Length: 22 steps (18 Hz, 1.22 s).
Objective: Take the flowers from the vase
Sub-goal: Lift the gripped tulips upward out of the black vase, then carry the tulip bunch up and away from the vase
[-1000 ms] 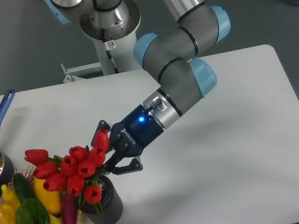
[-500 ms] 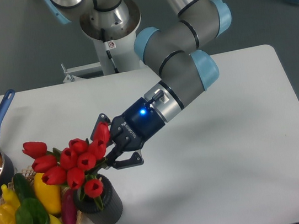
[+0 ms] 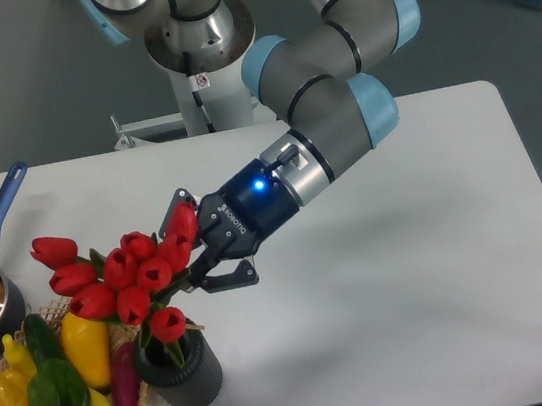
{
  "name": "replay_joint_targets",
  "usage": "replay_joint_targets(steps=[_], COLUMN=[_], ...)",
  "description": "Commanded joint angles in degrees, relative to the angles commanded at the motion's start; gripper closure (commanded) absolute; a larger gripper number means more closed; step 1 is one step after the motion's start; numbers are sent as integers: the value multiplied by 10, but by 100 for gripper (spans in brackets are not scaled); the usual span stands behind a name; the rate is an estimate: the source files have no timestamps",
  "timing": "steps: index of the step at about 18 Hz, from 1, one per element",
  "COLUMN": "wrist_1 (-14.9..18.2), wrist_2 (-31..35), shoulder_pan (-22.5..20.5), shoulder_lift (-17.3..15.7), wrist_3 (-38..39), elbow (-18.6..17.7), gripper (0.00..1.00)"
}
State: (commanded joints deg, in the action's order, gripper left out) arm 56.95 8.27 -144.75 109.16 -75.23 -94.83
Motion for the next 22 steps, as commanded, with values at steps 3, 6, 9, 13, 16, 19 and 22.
replay_joint_targets(steps=[3, 6, 9, 13, 16, 19, 22], wrist_1=[0, 0, 0, 1, 1, 1, 1], wrist_2=[-11, -23, -27, -53, -57, -58, -73], shoulder_pan=[-3, -7, -11, -21, -28, -30, -33], shoulder_lift=[-3, -4, -12, -16, -22, -25, -26], wrist_3=[1, 7, 18, 20, 37, 44, 49], elbow=[0, 0, 0, 0, 0, 0, 0], gripper=[71, 72, 72, 72, 72, 72, 72])
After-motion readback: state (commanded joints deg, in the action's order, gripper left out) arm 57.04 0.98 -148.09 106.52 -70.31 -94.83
